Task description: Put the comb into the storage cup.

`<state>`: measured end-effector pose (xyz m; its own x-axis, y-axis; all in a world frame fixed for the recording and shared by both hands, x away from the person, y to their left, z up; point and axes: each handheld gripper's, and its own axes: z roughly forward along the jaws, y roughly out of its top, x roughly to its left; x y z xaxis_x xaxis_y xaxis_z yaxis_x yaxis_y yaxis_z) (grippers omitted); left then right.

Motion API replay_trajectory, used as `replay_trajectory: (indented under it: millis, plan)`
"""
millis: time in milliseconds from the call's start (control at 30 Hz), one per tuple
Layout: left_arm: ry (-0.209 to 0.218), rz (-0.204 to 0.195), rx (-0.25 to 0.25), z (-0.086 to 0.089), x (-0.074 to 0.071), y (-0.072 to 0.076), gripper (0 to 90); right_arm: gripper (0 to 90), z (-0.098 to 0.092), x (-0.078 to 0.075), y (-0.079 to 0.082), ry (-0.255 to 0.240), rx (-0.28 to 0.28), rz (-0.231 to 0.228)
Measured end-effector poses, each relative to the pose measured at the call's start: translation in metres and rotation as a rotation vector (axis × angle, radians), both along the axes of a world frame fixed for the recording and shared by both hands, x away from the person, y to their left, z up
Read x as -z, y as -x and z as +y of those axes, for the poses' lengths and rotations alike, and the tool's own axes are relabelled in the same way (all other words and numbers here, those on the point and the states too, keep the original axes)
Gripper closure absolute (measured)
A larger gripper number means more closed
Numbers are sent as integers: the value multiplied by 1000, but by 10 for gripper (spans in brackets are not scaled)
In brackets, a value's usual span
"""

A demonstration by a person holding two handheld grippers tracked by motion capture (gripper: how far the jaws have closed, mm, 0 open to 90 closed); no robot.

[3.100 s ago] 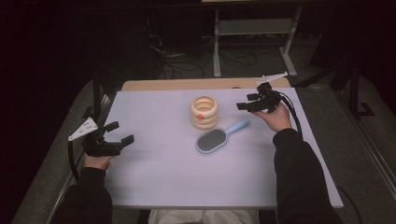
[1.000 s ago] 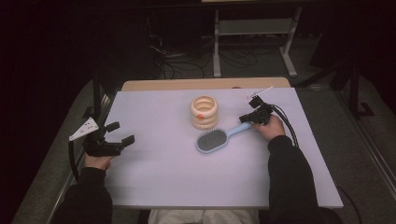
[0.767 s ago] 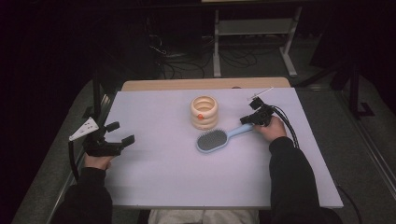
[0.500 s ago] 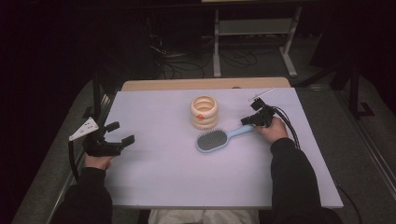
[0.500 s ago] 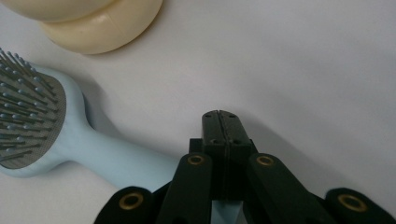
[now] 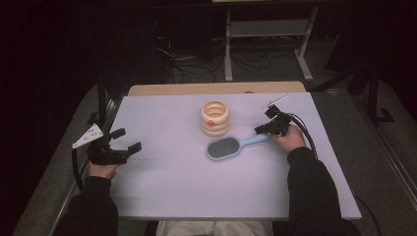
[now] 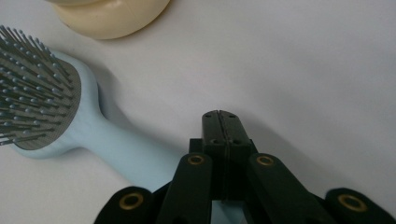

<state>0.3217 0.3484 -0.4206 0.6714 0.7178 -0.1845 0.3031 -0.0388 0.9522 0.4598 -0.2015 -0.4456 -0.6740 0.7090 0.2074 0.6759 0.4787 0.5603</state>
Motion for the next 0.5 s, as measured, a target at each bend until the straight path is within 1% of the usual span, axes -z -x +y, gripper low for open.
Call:
replay_trajectory:
  millis: [67,100,167,233,300,333,500]
  plan:
    - [-2,-1,0,0,0,0,0,886,-1,-2,2,-5,-2,-8]
    - [-2,-2,0,0,0,0,0,886,-2,-3,4,-5,-2,-21]
    - [-2,-2,-1,0,0,0,0,886,-4,-4,6,-24,6,-21]
    - [-4,-1,-1,0,0,0,0,886,-5,-4,9,-28,5,-23]
    - [-3,-1,-1,0,0,0,0,887,-5,-4,9,-27,0,-23]
    - [-3,-1,-1,0,0,0,0,887,-5,-3,11,-19,-2,-12]
    - [-1,-1,-2,0,0,1,0,887,-3,-4,14,1,-13,-1]
